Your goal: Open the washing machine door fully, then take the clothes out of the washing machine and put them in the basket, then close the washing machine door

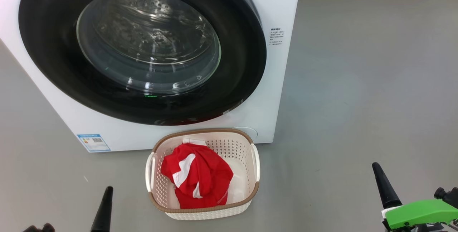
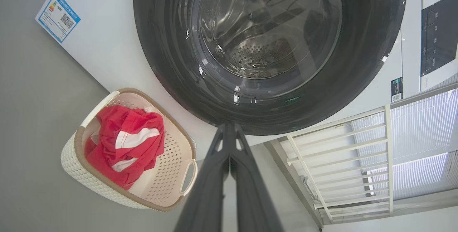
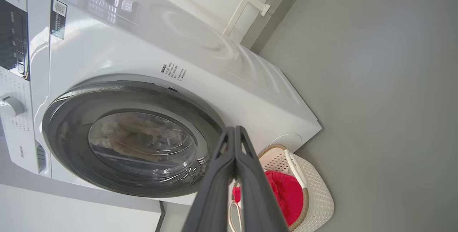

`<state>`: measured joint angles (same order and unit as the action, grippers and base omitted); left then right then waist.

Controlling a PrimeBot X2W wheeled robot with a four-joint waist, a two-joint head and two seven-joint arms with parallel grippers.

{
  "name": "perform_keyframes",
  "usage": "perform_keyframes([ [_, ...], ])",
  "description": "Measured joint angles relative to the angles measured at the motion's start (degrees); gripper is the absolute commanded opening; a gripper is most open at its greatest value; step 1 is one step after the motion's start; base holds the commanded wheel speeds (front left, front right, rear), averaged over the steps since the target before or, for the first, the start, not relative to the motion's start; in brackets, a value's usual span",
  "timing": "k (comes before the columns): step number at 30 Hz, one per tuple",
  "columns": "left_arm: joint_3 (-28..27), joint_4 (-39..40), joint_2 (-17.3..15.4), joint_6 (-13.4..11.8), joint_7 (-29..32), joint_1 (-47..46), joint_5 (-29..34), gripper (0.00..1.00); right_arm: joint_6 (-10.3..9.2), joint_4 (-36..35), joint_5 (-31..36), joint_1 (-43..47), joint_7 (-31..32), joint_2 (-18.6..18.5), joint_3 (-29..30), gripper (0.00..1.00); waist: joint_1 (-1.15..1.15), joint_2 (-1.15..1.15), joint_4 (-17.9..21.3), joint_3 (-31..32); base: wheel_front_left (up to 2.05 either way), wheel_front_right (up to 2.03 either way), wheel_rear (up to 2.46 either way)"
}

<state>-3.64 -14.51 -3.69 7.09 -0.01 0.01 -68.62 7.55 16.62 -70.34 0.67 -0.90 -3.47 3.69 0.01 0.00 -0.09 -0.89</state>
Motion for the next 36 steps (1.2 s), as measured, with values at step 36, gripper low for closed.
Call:
perform_keyframes([
  [36,-0.7,-0.6,1.1,0.0,5.5,-3.2,-20.1,0.0,-0.02,-0.8,-19.3,-3.5,5.8,0.4,2.8,0.0,0.0,0.0,0.1,0.6,0.0,0.0,0.0],
])
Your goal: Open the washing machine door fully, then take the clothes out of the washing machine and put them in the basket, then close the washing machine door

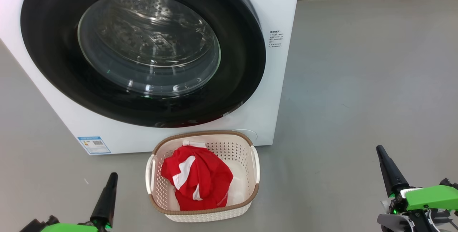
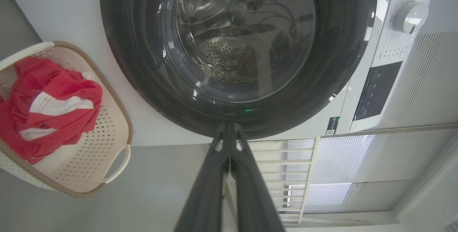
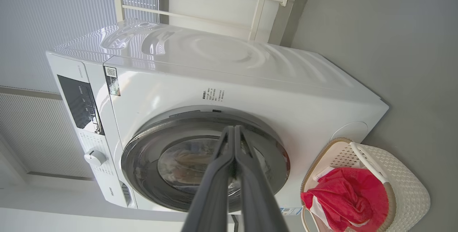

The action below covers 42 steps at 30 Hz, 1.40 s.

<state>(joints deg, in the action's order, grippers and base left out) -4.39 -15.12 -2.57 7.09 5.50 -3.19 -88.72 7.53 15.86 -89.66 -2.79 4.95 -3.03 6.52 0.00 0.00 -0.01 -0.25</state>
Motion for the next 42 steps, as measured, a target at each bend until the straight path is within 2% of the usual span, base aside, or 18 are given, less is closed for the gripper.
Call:
perform_keyframes([
  [5,-0.1,-0.1,0.2,0.0,0.6,-0.7,-2.8,0.0,-0.01,-0.1,-2.6,-0.6,0.7,0.0,0.2,0.0,0.0,0.0,0.0,0.1,0.0,0.0,0.0],
  [42,-0.1,-0.1,0.3,0.0,0.8,-0.7,-3.0,0.0,-0.01,-0.2,-2.6,-0.9,1.1,0.2,0.5,0.0,0.0,0.0,0.0,0.1,0.0,0.0,0.0],
])
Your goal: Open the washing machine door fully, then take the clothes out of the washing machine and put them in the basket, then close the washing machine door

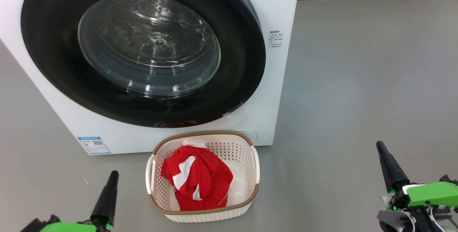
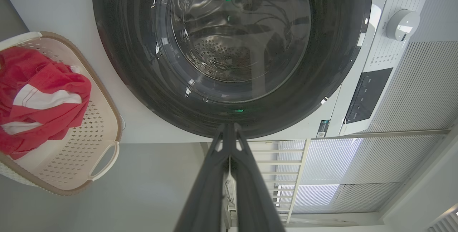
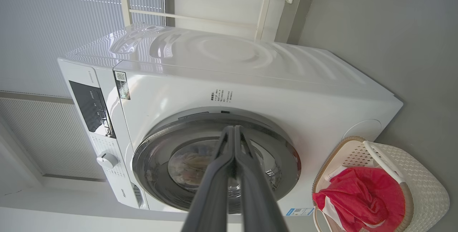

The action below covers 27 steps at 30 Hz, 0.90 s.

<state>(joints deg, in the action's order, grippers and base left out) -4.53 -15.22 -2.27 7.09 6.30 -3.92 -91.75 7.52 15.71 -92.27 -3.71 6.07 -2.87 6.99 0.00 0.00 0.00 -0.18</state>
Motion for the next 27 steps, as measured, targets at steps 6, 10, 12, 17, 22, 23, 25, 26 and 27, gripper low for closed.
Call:
perform_keyframes([
  [6,0.0,0.0,0.0,0.0,0.0,0.0,0.0,0.0,0.0,0.0,0.0,0.0,0.0,0.0,0.0,0.0,0.0,0.0,0.0,0.0,0.0,0.0,0.0],
  [10,0.0,0.0,0.0,0.0,0.0,0.0,0.0,0.0,0.0,0.0,0.0,0.0,0.0,0.1,0.0,0.0,0.0,0.0,0.0,0.0,0.0,0.0,0.0],
  [12,0.0,0.0,0.0,0.0,0.0,0.0,0.0,0.0,0.0,0.0,0.0,0.0,0.0,0.1,0.0,0.0,0.0,0.0,0.0,0.0,0.0,0.0,0.0],
  [17,0.0,0.0,0.0,0.0,0.0,0.0,0.0,0.0,0.0,0.0,0.0,0.0,0.0,0.1,0.1,0.0,0.0,0.0,0.0,0.0,0.0,0.0,0.0],
  [22,0.0,0.0,0.0,0.0,0.0,0.0,0.0,0.0,0.0,0.0,0.0,0.0,0.0,0.1,0.1,0.0,0.0,0.0,0.0,0.0,0.0,0.0,0.0],
  [23,0.0,0.0,0.0,0.0,0.0,0.0,0.0,0.0,0.0,0.0,0.0,0.0,0.0,0.1,0.1,0.0,0.0,0.0,0.0,0.0,0.0,0.0,0.0],
  [25,0.0,0.0,0.0,0.0,0.0,0.0,0.0,0.0,0.0,0.0,0.0,0.0,0.0,0.2,0.1,0.0,0.0,0.0,0.0,0.0,0.0,0.0,0.0],
  [26,0.0,0.0,0.0,0.0,0.0,0.0,0.0,0.0,0.0,0.0,0.0,0.0,0.0,0.2,0.1,0.0,0.0,0.0,0.0,0.0,0.0,0.0,0.0],
  [27,0.0,0.0,0.0,0.0,0.0,0.0,0.0,0.0,0.0,0.0,0.0,0.0,0.0,0.2,0.1,0.0,0.0,0.0,0.0,0.0,0.0,0.0,0.0],
])
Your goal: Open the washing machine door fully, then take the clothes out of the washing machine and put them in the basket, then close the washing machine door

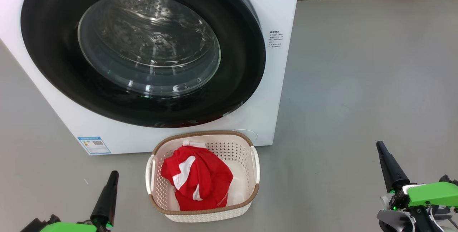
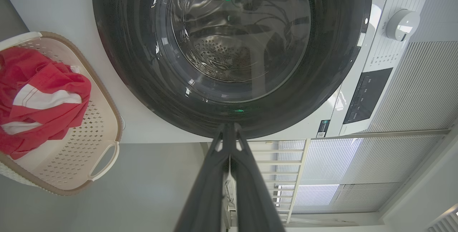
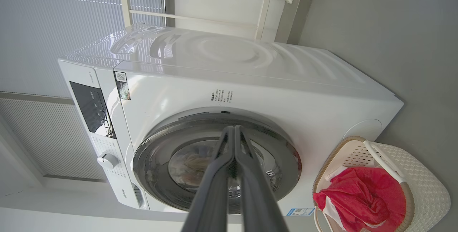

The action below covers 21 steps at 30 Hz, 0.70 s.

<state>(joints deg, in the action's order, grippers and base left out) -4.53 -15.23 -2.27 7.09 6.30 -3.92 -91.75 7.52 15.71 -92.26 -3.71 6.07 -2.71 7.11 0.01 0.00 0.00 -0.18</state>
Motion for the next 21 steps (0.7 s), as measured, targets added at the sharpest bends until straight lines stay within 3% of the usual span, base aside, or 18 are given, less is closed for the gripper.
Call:
perform_keyframes([
  [21,0.0,0.0,0.0,0.0,0.0,0.0,0.0,0.0,-0.01,0.0,0.0,0.0,0.0,0.0,0.1,0.0,0.0,0.0,0.0,0.0,0.0,0.0,0.0],
])
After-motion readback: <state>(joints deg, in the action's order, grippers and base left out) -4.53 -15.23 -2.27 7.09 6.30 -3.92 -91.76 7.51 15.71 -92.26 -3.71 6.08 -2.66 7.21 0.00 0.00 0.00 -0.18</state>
